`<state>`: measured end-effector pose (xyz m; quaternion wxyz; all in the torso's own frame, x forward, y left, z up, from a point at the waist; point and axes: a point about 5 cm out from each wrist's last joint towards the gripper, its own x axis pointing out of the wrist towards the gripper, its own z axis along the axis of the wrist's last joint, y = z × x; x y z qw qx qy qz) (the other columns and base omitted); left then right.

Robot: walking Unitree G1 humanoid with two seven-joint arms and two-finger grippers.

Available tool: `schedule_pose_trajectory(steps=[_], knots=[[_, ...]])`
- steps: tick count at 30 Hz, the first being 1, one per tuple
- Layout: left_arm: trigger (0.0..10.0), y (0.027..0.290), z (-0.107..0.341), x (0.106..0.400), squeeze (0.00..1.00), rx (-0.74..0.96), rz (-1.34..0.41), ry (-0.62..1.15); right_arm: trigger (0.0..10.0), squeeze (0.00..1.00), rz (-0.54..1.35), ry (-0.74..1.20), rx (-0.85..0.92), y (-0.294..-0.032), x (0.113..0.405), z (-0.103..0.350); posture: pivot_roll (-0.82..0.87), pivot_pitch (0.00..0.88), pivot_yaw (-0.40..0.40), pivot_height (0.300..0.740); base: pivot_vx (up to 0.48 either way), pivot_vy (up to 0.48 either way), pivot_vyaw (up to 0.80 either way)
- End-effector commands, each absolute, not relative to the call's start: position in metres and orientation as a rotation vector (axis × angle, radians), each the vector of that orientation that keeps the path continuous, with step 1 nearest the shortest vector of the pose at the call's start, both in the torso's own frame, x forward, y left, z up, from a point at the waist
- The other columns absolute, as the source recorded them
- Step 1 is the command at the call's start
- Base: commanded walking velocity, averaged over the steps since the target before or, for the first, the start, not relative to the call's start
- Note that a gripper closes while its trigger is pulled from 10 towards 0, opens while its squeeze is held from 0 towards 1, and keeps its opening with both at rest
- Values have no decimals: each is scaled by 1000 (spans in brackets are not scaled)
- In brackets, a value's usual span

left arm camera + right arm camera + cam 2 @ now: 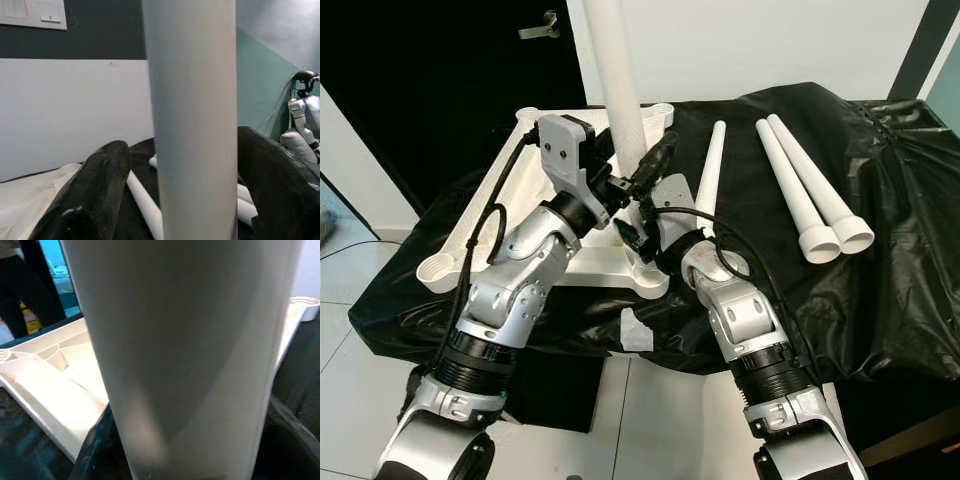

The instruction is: Building children table

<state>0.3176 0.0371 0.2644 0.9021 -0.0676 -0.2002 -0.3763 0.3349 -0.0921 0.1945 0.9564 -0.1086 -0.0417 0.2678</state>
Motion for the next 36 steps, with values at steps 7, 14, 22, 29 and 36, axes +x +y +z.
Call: schedule_pose_trajectory(steps=[7, 14, 22, 29, 36], knots=[[10000, 54, 261, 316, 0, -82, -801, -405, 10000, 0, 392, -84, -143, -105, 343, 192, 93, 0, 53, 740, 0, 0, 0], [10000, 74, 244, 317, 0, -13, -751, -364, 10000, 0, 241, -96, -67, -125, 345, 188, 99, 0, 47, 740, 0, 0, 0], [10000, 102, 218, 319, 0, 113, -702, -286, 10000, 0, 116, -144, -30, -147, 338, 190, 97, 0, 45, 740, 0, 0, 0], [10000, 132, 169, 315, 0, 332, -806, -63, 10000, 0, 69, -143, -36, -160, 329, 186, 87, 0, 50, 740, 0, 0, 0], [10000, 149, 135, 321, 0, 548, -806, 120, 10000, 0, 58, -149, -44, -161, 328, 186, 74, 0, 52, 740, 0, 0, 0]])
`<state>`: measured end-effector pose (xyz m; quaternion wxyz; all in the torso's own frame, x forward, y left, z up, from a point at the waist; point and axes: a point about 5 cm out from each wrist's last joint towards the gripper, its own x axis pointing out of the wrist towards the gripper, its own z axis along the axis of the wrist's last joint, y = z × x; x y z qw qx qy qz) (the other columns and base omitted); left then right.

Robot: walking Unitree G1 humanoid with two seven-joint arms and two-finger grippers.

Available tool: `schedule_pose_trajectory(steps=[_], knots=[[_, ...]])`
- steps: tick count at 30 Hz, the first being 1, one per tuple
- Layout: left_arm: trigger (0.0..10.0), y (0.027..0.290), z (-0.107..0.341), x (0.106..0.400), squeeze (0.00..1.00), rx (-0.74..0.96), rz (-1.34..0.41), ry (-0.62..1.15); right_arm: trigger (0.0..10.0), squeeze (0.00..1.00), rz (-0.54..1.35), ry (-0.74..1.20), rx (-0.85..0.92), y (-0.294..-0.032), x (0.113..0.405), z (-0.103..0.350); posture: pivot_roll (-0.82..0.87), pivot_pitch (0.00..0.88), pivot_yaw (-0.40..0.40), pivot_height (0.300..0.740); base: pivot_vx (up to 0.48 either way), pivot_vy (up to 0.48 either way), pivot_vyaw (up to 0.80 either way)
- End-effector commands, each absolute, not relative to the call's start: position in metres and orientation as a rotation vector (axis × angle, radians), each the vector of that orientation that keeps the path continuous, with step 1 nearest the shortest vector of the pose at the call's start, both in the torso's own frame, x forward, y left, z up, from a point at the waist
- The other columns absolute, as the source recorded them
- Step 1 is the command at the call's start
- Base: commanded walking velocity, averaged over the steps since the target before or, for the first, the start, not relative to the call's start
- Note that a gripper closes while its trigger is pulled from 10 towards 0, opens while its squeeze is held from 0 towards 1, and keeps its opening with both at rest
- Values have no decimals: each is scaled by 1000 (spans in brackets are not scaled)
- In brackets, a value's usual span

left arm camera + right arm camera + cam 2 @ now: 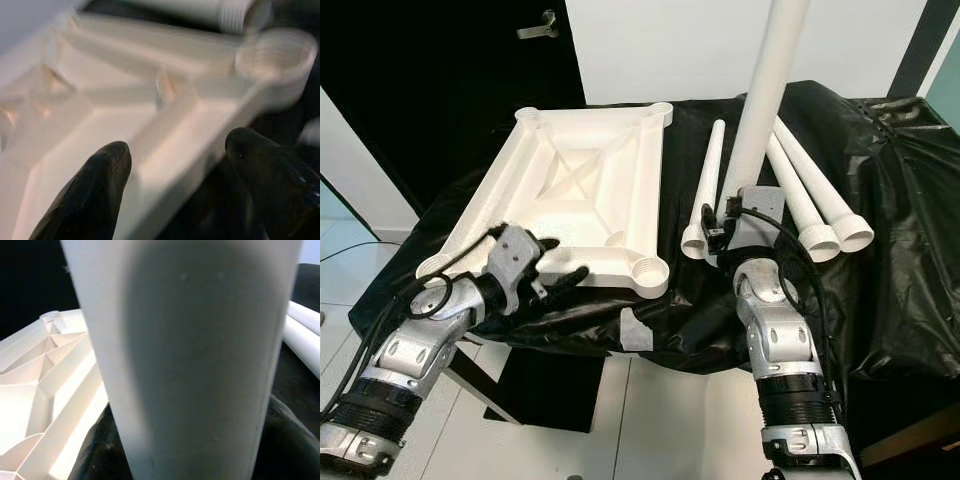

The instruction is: Building children table

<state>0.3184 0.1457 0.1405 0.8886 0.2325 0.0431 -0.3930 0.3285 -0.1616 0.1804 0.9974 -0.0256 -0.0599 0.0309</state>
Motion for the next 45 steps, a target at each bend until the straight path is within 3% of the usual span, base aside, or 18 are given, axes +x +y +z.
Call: schedule_pose_trajectory(steps=[1, 11, 19, 25, 32, 45], knots=[[10000, 149, 135, 321, 0, 548, -806, 120, 10000, 0, 58, -149, -44, -161, 328, 186, 74, 0, 52, 740, 0, 0, 0], [10000, 142, 130, 345, 0, 659, -727, 161, 10000, 0, 55, -156, -64, -162, 328, 189, 59, 0, 65, 740, 0, 0, 0], [10000, 137, 134, 351, 0, 680, -771, 155, 10000, 0, 58, -157, -60, -162, 325, 189, 49, 0, 82, 740, 0, 0, 0], [10000, 146, 139, 334, 0, 491, -876, 138, 10000, 0, 54, -154, -67, -164, 321, 185, 53, 0, 87, 740, 0, 0, 0], [10000, 155, 151, 331, 0, 329, -795, 65, 10000, 0, 88, -181, -62, -157, 321, 187, 73, 0, 75, 740, 0, 0, 0], [10000, 158, 168, 315, 0, -5, -370, -132, 10000, 0, 275, -252, -47, -122, 316, 180, 146, 0, 3, 740, 0, 0, 0]])
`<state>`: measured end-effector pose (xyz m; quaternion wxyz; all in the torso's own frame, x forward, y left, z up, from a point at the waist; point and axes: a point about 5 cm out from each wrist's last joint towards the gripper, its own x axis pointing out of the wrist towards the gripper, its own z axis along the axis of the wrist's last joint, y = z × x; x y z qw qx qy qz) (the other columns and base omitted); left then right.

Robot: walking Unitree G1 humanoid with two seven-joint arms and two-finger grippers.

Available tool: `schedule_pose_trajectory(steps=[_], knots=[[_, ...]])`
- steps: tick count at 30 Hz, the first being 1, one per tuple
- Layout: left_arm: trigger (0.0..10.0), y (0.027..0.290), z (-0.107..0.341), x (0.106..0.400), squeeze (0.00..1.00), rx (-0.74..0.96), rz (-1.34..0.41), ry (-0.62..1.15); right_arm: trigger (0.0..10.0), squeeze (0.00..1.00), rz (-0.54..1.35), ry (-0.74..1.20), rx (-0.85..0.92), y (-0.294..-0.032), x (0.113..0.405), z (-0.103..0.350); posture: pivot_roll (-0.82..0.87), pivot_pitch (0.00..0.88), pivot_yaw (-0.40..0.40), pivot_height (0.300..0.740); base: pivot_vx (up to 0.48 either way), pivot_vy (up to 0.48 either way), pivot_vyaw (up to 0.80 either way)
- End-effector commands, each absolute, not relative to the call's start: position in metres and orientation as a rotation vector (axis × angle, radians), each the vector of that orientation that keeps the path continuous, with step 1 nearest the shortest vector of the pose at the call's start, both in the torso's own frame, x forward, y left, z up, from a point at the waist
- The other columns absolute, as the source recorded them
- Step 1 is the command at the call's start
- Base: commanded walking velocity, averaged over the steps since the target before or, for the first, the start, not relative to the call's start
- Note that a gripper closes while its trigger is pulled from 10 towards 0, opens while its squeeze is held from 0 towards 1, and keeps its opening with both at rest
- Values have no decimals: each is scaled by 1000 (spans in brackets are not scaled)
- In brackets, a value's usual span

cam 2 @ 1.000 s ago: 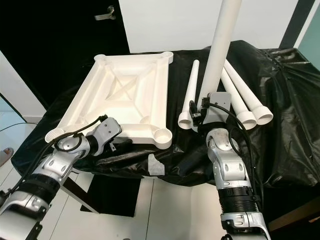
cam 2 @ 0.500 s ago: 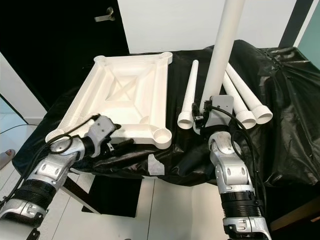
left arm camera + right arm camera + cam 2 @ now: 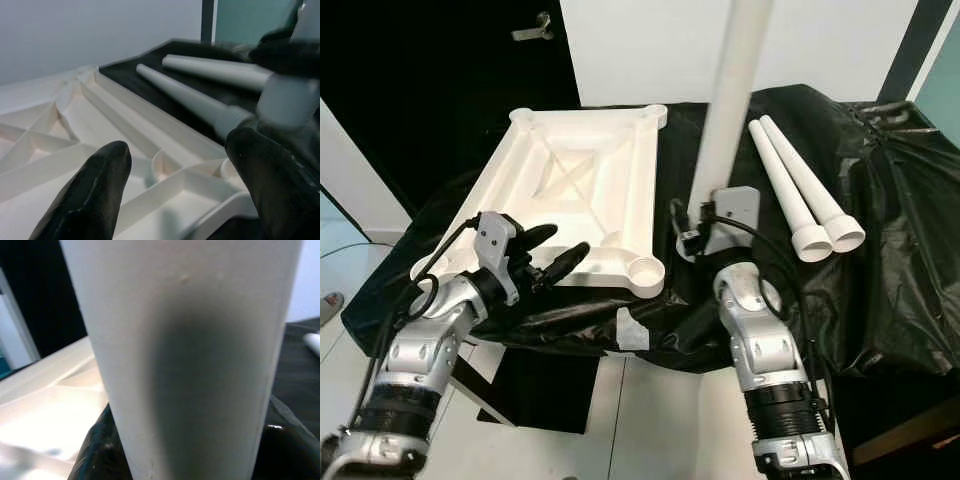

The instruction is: Building children table

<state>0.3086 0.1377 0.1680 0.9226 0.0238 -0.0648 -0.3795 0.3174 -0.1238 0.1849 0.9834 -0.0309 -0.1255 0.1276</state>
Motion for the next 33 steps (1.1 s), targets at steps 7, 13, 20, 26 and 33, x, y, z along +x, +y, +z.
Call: schedule_pose_trajectory(steps=[7, 13, 20, 26, 33], knots=[[10000, 159, 171, 310, 0, -29, -294, -138, 10000, 0, 320, -264, -51, -120, 314, 178, 149, 0, 18, 740, 0, 0, 0], [10000, 153, 169, 308, 0, -48, -304, -144, 10000, 0, 327, -285, -78, -122, 317, 183, 137, 0, 1, 740, 0, 0, 0], [10000, 154, 168, 306, 0, -15, -285, -170, 10000, 0, 262, -289, -80, -130, 315, 180, 139, 0, -13, 740, 0, 0, 0], [10000, 160, 163, 299, 0, -47, -207, -157, 10000, 0, 179, -254, -46, -140, 309, 169, 148, 0, -20, 740, 0, 0, 0], [10000, 163, 161, 293, 0, -57, -194, -153, 10000, 0, 154, -257, -78, -144, 306, 167, 150, 0, -15, 740, 0, 0, 0]])
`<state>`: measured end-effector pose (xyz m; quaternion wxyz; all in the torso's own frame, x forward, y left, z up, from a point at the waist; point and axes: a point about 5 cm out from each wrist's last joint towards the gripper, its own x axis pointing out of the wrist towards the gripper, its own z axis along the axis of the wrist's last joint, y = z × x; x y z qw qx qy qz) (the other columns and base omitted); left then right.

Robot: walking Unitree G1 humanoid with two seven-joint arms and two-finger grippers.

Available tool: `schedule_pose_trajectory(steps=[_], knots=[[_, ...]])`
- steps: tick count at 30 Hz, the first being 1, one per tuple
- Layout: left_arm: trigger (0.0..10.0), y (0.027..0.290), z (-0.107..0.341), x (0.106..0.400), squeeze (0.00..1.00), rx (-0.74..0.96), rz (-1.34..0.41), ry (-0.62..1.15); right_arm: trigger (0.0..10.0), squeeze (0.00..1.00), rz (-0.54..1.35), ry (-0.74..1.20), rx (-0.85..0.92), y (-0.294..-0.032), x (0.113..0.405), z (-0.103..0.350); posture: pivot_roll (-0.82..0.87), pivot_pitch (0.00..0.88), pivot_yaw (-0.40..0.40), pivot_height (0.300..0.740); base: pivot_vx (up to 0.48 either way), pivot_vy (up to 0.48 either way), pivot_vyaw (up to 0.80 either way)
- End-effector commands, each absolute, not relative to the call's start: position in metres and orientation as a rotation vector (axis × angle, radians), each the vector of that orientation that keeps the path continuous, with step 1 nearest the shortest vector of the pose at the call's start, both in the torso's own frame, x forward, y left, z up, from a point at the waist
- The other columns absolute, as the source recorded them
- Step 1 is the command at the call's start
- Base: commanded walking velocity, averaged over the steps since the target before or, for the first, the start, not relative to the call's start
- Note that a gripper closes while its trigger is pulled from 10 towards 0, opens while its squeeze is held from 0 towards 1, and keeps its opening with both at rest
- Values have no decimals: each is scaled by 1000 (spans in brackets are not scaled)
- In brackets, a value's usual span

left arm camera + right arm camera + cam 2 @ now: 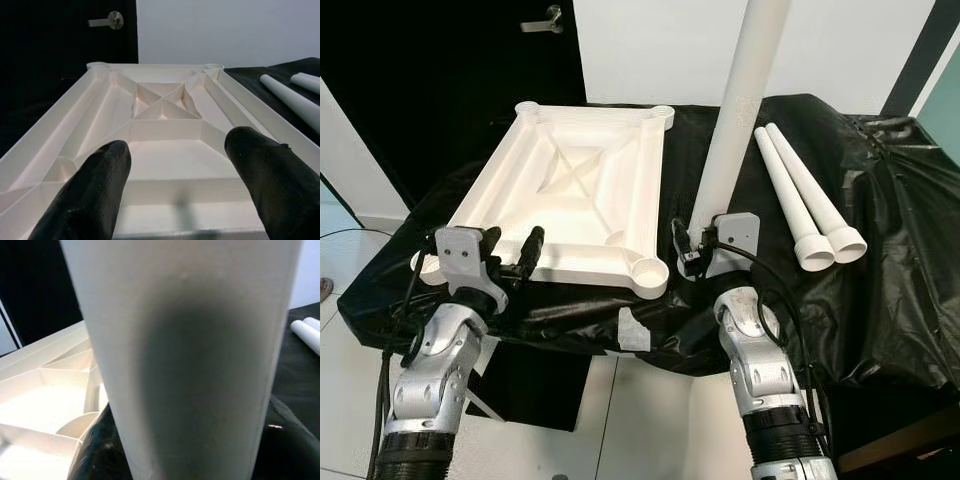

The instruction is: Building children table

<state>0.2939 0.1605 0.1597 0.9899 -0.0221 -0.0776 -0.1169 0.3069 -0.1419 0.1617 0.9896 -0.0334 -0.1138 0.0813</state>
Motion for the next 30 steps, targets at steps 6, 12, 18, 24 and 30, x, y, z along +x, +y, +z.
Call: schedule_pose_trajectory(steps=[6, 12, 18, 24, 30], knots=[[10000, 161, 167, 292, 0, -25, -228, -179, 10000, 0, 170, -279, -105, -142, 308, 173, 150, 0, -16, 740, 40, 0, 0], [10000, 160, 168, 290, 0, -28, -230, -183, 10000, 0, 162, -276, -106, -143, 307, 173, 149, 0, -11, 740, 256, 0, 0], [10000, 159, 168, 290, 0, -32, -237, -180, 10000, 0, 160, -274, -108, -143, 307, 172, 147, 0, -16, 740, 292, 0, 0], [10000, 158, 168, 291, 0, -38, -240, -183, 10000, 0, 162, -275, -113, -144, 307, 173, 144, 0, -22, 740, 319, 0, 0], [10000, 156, 169, 291, 0, -47, -241, -186, 10000, 0, 171, -278, -127, -145, 309, 174, 147, 0, -30, 740, 316, 0, 0]])
